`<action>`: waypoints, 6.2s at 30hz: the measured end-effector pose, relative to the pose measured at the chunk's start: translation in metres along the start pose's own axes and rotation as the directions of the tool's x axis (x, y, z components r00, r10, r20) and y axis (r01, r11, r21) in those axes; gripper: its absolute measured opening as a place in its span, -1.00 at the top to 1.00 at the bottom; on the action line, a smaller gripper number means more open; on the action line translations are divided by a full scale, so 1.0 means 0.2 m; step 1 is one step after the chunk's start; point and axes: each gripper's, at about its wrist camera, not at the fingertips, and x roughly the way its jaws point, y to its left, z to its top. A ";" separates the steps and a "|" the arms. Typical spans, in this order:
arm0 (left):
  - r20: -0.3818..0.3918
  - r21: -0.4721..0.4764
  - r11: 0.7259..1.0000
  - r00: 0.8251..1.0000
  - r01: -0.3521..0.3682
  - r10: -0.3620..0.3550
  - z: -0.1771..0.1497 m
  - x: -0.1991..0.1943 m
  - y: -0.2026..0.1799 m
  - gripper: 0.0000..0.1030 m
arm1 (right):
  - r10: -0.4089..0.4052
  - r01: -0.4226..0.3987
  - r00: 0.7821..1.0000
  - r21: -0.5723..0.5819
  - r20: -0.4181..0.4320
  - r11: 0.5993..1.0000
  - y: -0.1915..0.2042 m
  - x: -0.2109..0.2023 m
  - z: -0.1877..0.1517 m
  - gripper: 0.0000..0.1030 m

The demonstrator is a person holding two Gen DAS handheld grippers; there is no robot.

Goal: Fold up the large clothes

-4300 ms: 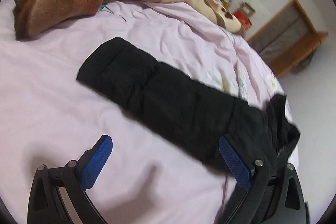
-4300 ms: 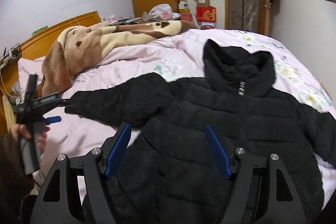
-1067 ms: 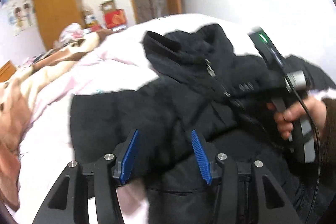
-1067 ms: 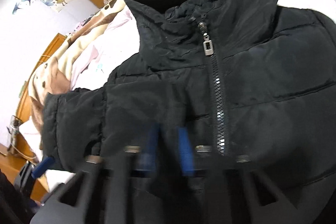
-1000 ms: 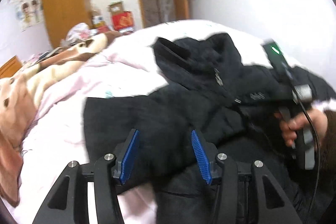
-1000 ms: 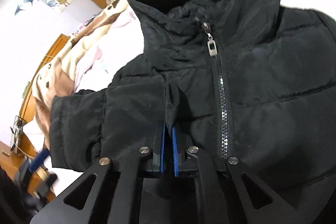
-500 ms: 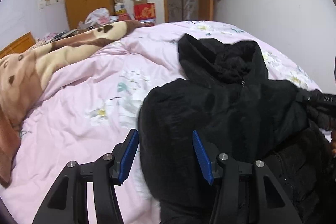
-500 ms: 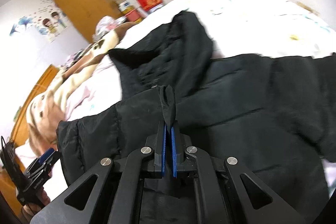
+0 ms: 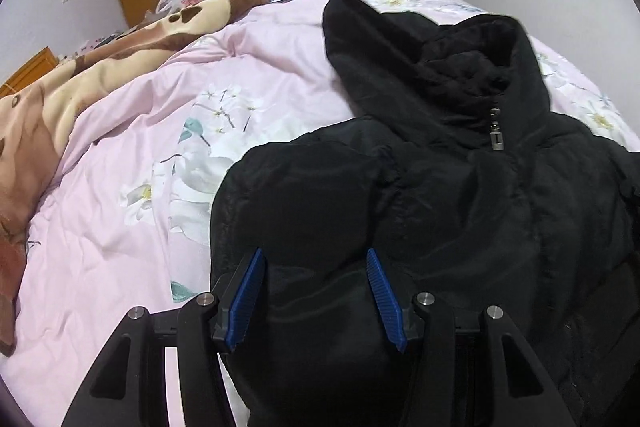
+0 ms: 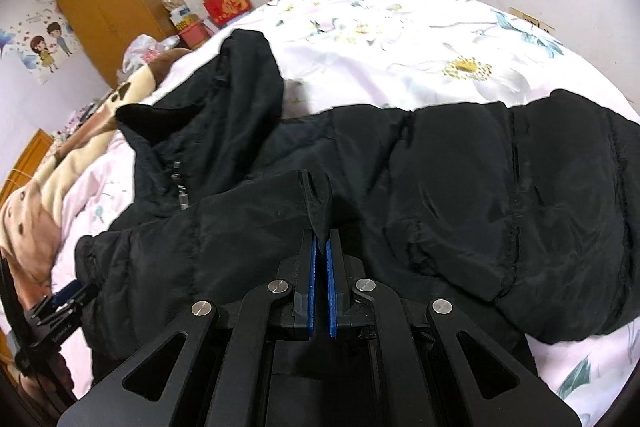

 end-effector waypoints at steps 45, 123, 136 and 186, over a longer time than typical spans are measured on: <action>-0.065 -0.026 0.999 0.998 -0.021 0.019 0.04 0.19 -0.02 -0.33 | -0.176 0.166 0.984 -0.269 -0.013 0.949 0.26 0.20 -0.06 0.11; 0.013 -0.041 0.931 0.932 0.363 -0.363 -0.02 -0.45 -0.68 -0.41 | -0.036 -0.023 0.910 0.136 0.414 0.990 -0.72 -1.15 0.08 0.78; 0.046 -0.159 0.907 0.921 0.389 -0.387 0.01 -0.42 -0.36 -0.41 | 0.246 -0.216 0.948 -0.159 0.200 0.963 -0.02 -0.69 0.06 0.78; 0.057 -0.399 0.741 0.821 0.541 -0.569 0.25 -0.21 -0.32 0.65 | 0.170 -0.160 0.983 -0.141 0.068 0.977 -0.30 -0.64 -0.03 -0.14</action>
